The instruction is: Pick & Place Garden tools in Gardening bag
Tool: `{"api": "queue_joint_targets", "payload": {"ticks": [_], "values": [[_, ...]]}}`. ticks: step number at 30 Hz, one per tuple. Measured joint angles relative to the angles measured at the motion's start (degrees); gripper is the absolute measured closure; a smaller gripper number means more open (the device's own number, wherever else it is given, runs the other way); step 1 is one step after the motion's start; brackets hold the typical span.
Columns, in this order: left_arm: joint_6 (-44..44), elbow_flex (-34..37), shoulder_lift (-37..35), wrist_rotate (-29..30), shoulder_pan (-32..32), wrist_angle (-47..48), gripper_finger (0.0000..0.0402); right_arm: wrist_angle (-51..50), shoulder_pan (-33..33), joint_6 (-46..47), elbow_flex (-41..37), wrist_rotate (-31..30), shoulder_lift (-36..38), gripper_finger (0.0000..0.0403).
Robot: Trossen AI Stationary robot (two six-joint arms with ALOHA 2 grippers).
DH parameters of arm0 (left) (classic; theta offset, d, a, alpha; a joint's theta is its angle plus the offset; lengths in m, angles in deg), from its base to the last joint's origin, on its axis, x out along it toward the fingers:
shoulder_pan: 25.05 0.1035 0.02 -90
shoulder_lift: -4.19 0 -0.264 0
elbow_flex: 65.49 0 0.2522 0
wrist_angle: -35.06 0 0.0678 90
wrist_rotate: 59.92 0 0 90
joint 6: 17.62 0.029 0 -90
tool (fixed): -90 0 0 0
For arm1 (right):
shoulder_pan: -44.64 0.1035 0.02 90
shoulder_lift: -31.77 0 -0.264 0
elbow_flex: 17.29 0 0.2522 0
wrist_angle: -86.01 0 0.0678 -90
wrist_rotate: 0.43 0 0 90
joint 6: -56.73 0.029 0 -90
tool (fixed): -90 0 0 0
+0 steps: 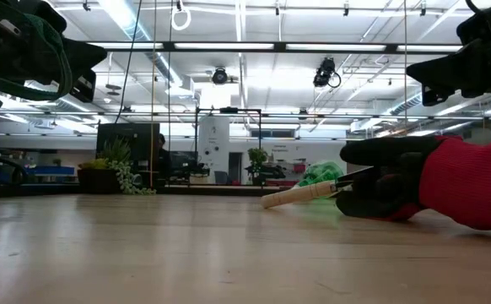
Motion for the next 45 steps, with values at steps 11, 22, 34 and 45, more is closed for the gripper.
{"api": "queue_joint_targets", "payload": {"ticks": [11, 22, 34, 45], "values": [[0.01, 0.02, -0.02, 0.01, 0.0, 0.02, 0.0381, 1.36, 0.0, 0.29, 0.0, 0.0, 0.0, 0.0382], [0.0, 0.01, -0.01, 0.01, 0.0, 0.01, 0.0381, 8.06, 0.0, 0.67, 0.0, -0.02, 0.0, 0.0382], [-0.02, 0.02, 0.0, 0.01, 0.0, 0.0, 0.0381, 9.69, -0.02, 2.21, 4.6, -3.88, -1.39, 0.0382], [0.0, 0.0, 0.0, 0.01, 0.0, 0.0, 0.0381, 7.71, -0.02, 5.45, 13.45, -4.99, -9.49, 0.0382]]}}
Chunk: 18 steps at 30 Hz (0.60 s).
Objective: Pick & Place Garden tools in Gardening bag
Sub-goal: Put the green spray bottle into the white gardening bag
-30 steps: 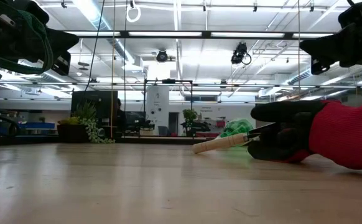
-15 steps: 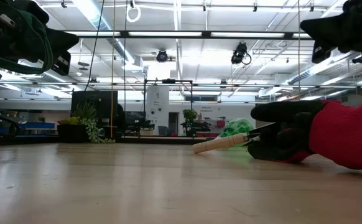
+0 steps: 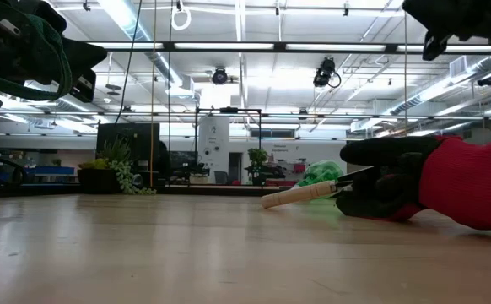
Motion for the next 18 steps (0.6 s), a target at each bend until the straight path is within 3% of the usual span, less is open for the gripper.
{"api": "queue_joint_targets", "payload": {"ticks": [18], "values": [[0.0, 0.0, 0.0, -0.02, 0.0, 0.0, 0.0381, -5.43, 0.0, 2.74, 21.03, 0.08, -17.19, 0.0382]]}}
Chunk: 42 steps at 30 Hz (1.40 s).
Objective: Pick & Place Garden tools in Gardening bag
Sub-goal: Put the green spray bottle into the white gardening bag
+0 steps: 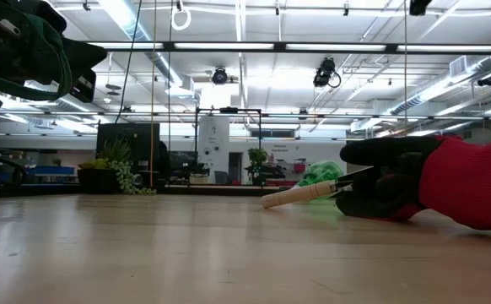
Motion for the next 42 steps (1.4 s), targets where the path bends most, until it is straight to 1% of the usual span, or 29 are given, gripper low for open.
{"api": "queue_joint_targets", "payload": {"ticks": [10, 15, 21, 31, 42], "values": [[0.01, 0.01, 0.01, 0.01, 0.0, 0.01, 0.0381, -4.46, 0.0, 0.78, 11.47, 0.08, -7.61, 0.0382], [0.01, -0.01, 0.01, 0.02, 0.0, 0.0, 0.0381, -5.88, 0.0, 2.64, 14.8, 0.63, -10.29, 0.0382], [0.01, 0.01, 0.01, 0.02, 0.0, 0.0, 0.0381, -6.75, 0.02, 2.78, 15.21, 0.57, -11.68, 0.0382], [0.01, 0.01, 0.0, 0.01, 0.01, 0.01, 0.0381, -9.8, 0.02, -2.18, 15.21, 0.37, -13.92, 0.0382], [0.01, -0.01, 0.01, 0.02, 0.01, 0.01, 0.0381, -9.62, 0.02, -2.36, 15.23, 0.35, -19.38, 0.0382]]}}
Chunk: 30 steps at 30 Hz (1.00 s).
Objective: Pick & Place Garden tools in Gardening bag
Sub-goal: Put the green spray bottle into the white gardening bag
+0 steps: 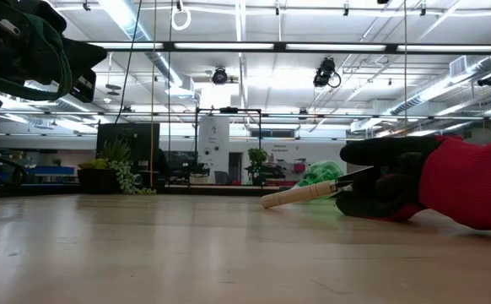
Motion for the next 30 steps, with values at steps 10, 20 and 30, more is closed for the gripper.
{"api": "queue_joint_targets", "payload": {"ticks": [10, 20, 30], "values": [[-0.01, 0.01, 0.0, 0.0, -0.01, -0.01, 0.0381, 0.05, 0.01, 0.04, 0.0, 0.02, -5.27, 0.0382], [-0.01, 0.01, 0.0, 0.0, 0.0, -0.01, 0.0381, 0.15, -0.15, -0.69, 0.0, 0.07, -8.77, 0.0382], [-0.01, 0.02, -0.01, -0.01, -0.01, -0.01, 0.0381, -7.87, -3.68, -0.68, 6.86, 4.63, -13.69, 0.0382]]}}
